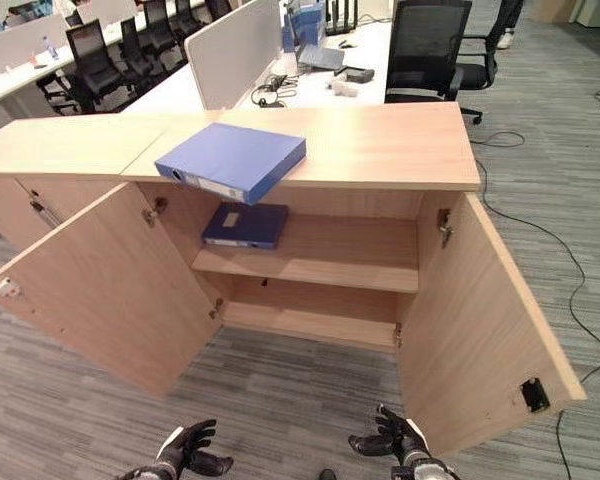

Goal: Put the empty folder in the office cabinet

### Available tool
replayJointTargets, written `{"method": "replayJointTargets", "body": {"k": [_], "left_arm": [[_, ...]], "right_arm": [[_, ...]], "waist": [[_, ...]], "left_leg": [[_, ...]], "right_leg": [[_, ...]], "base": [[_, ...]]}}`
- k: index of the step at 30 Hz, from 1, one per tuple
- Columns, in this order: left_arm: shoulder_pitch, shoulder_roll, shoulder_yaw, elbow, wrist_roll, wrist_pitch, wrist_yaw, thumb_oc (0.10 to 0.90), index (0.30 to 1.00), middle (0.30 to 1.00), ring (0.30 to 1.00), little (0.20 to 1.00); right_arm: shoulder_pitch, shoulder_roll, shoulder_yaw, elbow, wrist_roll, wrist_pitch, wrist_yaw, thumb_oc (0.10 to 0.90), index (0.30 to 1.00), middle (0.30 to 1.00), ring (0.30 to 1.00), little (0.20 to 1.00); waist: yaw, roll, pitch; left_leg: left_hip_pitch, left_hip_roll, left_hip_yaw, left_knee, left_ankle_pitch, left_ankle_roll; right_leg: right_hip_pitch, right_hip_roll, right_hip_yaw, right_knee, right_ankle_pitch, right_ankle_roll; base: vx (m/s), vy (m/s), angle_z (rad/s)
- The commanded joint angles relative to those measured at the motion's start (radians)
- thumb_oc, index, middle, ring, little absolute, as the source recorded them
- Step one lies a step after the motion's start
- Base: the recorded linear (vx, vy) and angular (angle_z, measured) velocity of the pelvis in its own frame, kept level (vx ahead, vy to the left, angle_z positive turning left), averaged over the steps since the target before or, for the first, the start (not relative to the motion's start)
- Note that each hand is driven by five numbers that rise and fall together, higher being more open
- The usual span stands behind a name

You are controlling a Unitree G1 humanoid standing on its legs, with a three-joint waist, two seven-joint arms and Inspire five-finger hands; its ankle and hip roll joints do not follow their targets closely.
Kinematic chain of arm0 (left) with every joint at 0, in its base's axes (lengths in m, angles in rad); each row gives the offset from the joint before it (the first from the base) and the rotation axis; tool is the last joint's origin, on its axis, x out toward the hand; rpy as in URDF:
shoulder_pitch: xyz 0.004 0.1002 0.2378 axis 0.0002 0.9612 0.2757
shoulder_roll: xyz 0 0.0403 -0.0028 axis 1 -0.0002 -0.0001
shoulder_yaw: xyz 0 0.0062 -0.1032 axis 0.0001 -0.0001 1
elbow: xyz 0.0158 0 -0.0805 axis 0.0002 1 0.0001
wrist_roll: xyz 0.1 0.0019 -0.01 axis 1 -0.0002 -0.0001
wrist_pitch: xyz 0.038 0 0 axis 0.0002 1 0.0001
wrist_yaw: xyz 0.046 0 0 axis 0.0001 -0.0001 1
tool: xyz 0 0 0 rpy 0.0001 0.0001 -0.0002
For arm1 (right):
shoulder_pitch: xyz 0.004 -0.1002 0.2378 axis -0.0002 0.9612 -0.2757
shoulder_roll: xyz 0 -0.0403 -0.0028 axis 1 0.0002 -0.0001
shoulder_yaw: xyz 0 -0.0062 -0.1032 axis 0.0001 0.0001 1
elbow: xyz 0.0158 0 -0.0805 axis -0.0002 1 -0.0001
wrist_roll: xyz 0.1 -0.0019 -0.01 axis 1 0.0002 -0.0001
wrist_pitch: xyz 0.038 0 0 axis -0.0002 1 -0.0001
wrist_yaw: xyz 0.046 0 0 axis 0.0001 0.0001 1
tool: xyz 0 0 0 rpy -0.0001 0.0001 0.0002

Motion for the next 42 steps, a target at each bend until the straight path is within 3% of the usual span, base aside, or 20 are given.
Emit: {"method": "replayJointTargets", "body": {"k": [1, 3, 5, 7, 9, 12, 13, 14, 16, 18, 20, 21, 23, 24, 26, 28, 30, 31, 33, 42], "left_arm": [[-0.034, 0.060, -0.020, -0.032, -0.032, -0.041, 0.031, 0.800, 0.900, 0.900, 0.900, 0.900], [-0.048, 0.057, -0.012, -0.010, -0.046, -0.039, 0.041, 0.800, 0.900, 0.900, 0.900, 0.900], [-0.055, 0.058, -0.006, 0.001, -0.052, -0.037, 0.043, 0.800, 0.900, 0.900, 0.900, 0.900], [-0.052, 0.064, 0.014, 0.038, -0.054, -0.034, 0.046, 0.800, 0.900, 0.900, 0.900, 0.900], [-0.035, 0.072, 0.036, 0.085, -0.028, -0.027, 0.039, 0.800, 0.900, 0.900, 0.900, 0.900], [-0.031, 0.083, 0.043, 0.107, -0.011, -0.025, 0.037, 0.800, 0.900, 0.900, 0.900, 0.900], [-0.033, 0.091, 0.046, 0.120, -0.004, -0.022, 0.035, 0.800, 0.900, 0.900, 0.900, 0.900], [-0.036, 0.107, 0.052, 0.129, 0.003, -0.019, 0.034, 0.800, 0.900, 0.900, 0.900, 0.900], [-0.035, 0.119, 0.051, 0.117, 0.007, -0.019, 0.030, 0.800, 0.900, 0.900, 0.900, 0.900], [-0.039, 0.133, 0.043, 0.102, 0.014, -0.020, 0.027, 0.800, 0.900, 0.900, 0.900, 0.900], [-0.044, 0.143, 0.040, 0.089, 0.016, -0.021, 0.027, 0.800, 0.900, 0.900, 0.900, 0.900], [-0.054, 0.153, 0.041, 0.083, 0.015, -0.020, 0.030, 0.800, 0.900, 0.900, 0.900, 0.900], [-0.067, 0.160, 0.041, 0.083, 0.008, -0.018, 0.035, 0.800, 0.900, 0.900, 0.900, 0.900], [-0.068, 0.160, 0.041, 0.083, 0.008, -0.018, 0.035, 0.800, 0.900, 0.900, 0.900, 0.900], [-0.072, 0.159, 0.038, 0.079, 0.010, -0.014, 0.035, 0.800, 0.900, 0.900, 0.900, 0.900], [-0.079, 0.159, 0.034, 0.066, 0.013, -0.015, 0.035, 0.800, 0.900, 0.900, 0.900, 0.900], [-0.090, 0.165, 0.025, 0.056, 0.011, -0.016, 0.035, 0.800, 0.900, 0.900, 0.900, 0.900], [-0.090, 0.165, 0.025, 0.056, 0.011, -0.016, 0.035, 0.800, 0.900, 0.900, 0.900, 0.900], [-0.095, 0.149, 0.015, 0.048, 0.011, -0.025, 0.034, 0.800, 0.900, 0.900, 0.900, 0.900], [-0.063, 0.114, 0.024, 0.065, -0.001, -0.027, 0.039, 0.800, 0.900, 0.900, 0.900, 0.900]], "right_arm": [[-0.049, 0.002, -0.003, -0.090, -0.009, -0.056, 0.001, 0.800, 0.900, 0.900, 0.900, 0.900], [-0.065, 0.013, 0.009, -0.074, -0.010, -0.059, -0.006, 0.800, 0.900, 0.900, 0.900, 0.900], [-0.076, 0.017, 0.014, -0.062, -0.011, -0.059, -0.009, 0.800, 0.900, 0.900, 0.900, 0.900], [-0.093, 0.030, 0.024, -0.029, -0.020, -0.055, -0.012, 0.800, 0.900, 0.900, 0.900, 0.900], [-0.080, 0.050, 0.016, -0.003, -0.031, -0.049, -0.001, 0.800, 0.900, 0.900, 0.900, 0.900], [-0.063, 0.066, 0.009, 0.006, -0.033, -0.048, 0.001, 0.800, 0.900, 0.900, 0.900, 0.900], [-0.062, 0.077, 0.007, 0.014, -0.027, -0.048, 0.001, 0.800, 0.900, 0.900, 0.900, 0.900], [-0.057, 0.098, 0.000, 0.033, -0.018, -0.045, 0.004, 0.800, 0.900, 0.900, 0.900, 0.900], [-0.057, 0.109, -0.009, 0.048, -0.014, -0.040, 0.005, 0.800, 0.900, 0.900, 0.900, 0.900], [-0.070, 0.121, -0.014, 0.057, -0.001, -0.038, 0.006, 0.800, 0.900, 0.900, 0.900, 0.900], [-0.076, 0.124, -0.015, 0.059, -0.003, -0.036, 0.010, 0.800, 0.900, 0.900, 0.900, 0.900], [-0.085, 0.127, -0.013, 0.050, -0.013, -0.037, 0.009, 0.800, 0.900, 0.900, 0.900, 0.900], [-0.103, 0.131, -0.014, 0.041, -0.012, -0.037, 0.005, 0.800, 0.900, 0.900, 0.900, 0.900], [-0.104, 0.131, -0.015, 0.041, -0.012, -0.037, 0.005, 0.800, 0.900, 0.900, 0.900, 0.900], [-0.117, 0.135, -0.017, 0.028, -0.006, -0.041, 0.002, 0.800, 0.900, 0.900, 0.900, 0.900], [-0.119, 0.134, -0.017, 0.018, -0.001, -0.045, 0.000, 0.800, 0.900, 0.900, 0.900, 0.900], [-0.107, 0.129, -0.018, 0.005, 0.013, -0.047, -0.004, 0.800, 0.900, 0.900, 0.900, 0.900], [-0.107, 0.129, -0.017, 0.005, 0.013, -0.047, -0.004, 0.800, 0.900, 0.900, 0.900, 0.900], [-0.074, 0.112, -0.018, -0.004, 0.015, -0.050, -0.001, 0.800, 0.900, 0.900, 0.900, 0.900], [-0.040, 0.088, -0.012, -0.004, -0.007, -0.044, 0.001, 0.800, 0.900, 0.900, 0.900, 0.900]], "waist": [[0.046, 0.005, 0.045], [0.092, 0.017, 0.066], [0.112, 0.015, 0.075], [0.164, 0.003, 0.090], [0.178, -0.005, 0.063], [0.178, -0.021, 0.045], [0.182, -0.040, 0.034], [0.185, -0.065, 0.017], [0.182, -0.080, 0.009], [0.183, -0.100, 0.007], [0.183, -0.105, 0.008], [0.187, -0.104, 0.010], [0.192, -0.091, 0.016], [0.191, -0.092, 0.017], [0.181, -0.058, 0.027], [0.160, -0.041, 0.037], [0.134, -0.033, 0.049], [0.133, -0.033, 0.051], [0.115, -0.047, 0.047], [0.140, -0.046, 0.023]], "left_leg": [[-0.078, -0.045, -0.071, -0.003, 0.002, 0.053], [-0.169, -0.071, -0.107, -0.118, 0.085, 0.050], [-0.200, -0.074, -0.112, -0.153, 0.095, 0.047], [-0.264, -0.062, -0.155, -0.196, 0.118, 0.038], [-0.237, -0.022, -0.127, -0.200, 0.140, 0.039], [-0.219, -0.017, -0.113, -0.192, 0.183, 0.038], [-0.212, -0.021, -0.102, -0.189, 0.186, 0.042], [-0.199, -0.034, -0.084, -0.181, 0.168, 0.060], [-0.181, -0.055, -0.064, -0.179, 0.143, 0.082], [-0.177, -0.084, -0.045, -0.161, 0.109, 0.106], [-0.182, -0.098, -0.036, -0.130, 0.076, 0.125], [-0.175, -0.106, -0.031, -0.113, 0.044, 0.139], [-0.159, -0.099, -0.020, -0.107, 0.019, 0.150], [-0.159, -0.100, -0.021, -0.107, 0.019, 0.150], [-0.109, -0.098, -0.003, -0.121, -0.006, 0.172], [-0.069, -0.116, -0.015, -0.141, -0.014, 0.180], [-0.041, -0.135, -0.040, -0.150, -0.021, 0.180], [-0.040, -0.136, -0.041, -0.150, -0.021, 0.180], [-0.029, -0.162, -0.057, -0.145, -0.027, 0.170], [-0.029, -0.141, -0.057, -0.198, 0.027, 0.121]], "right_leg": [[0.100, -0.080, 0.012, 0.024, -0.136, 0.129], [0.158, -0.039, 0.059, 0.022, -0.181, 0.114], [0.180, -0.028, 0.084, 0.029, -0.203, 0.107], [0.245, 0.002, 0.164, 0.062, -0.269, 0.092], [0.293, -0.005, 0.195, 0.069, -0.311, 0.104], [0.305, -0.018, 0.200, 0.080, -0.320, 0.114], [0.303, -0.032, 0.202, 0.095, -0.317, 0.127], [0.285, -0.052, 0.205, 0.140, -0.292, 0.158], [0.260, -0.068, 0.209, 0.185, -0.240, 0.191], [0.230, -0.087, 0.219, 0.227, -0.128, 0.240], [0.196, -0.102, 0.210, 0.271, -0.066, 0.269], [0.157, -0.108, 0.185, 0.330, -0.001, 0.288], [0.111, -0.115, 0.113, 0.410, 0.065, 0.288], [0.111, -0.116, 0.112, 0.412, 0.064, 0.288], [0.063, -0.084, 0.055, 0.516, 0.067, 0.288], [-0.001, -0.042, 0.078, 0.543, 0.015, 0.288], [-0.031, -0.038, 0.061, 0.461, -0.125, 0.250], [-0.030, -0.039, 0.060, 0.461, -0.126, 0.250], [0.037, -0.051, 0.069, 0.269, -0.184, 0.197], [0.163, -0.067, 0.052, 0.051, -0.185, 0.161]], "base": [[0.43, 0.016, -0.91], [0.46, 0.030, -0.86], [0.35, 0.033, -0.63], [0.52, 0.110, -0.58], [0.43, 0.223, -1.09], [0.30, 0.177, -0.83], [0.45, 0.256, -0.60], [0.45, 0.269, -0.48], [0.31, 0.242, -0.32], [0.21, 0.219, -0.05], [0.16, 0.197, 0.07], [0.14, 0.163, 0.02], [0.13, 0.139, -0.08], [0.12, 0.180, -0.11], [0.13, 0.215, -0.05], [0.15, 0.193, -0.08], [0.20, 0.101, -0.11], [0.17, -0.010, 0.14], [0.09, -0.042, 0.85], [-0.05, -0.096, 0.18]]}}
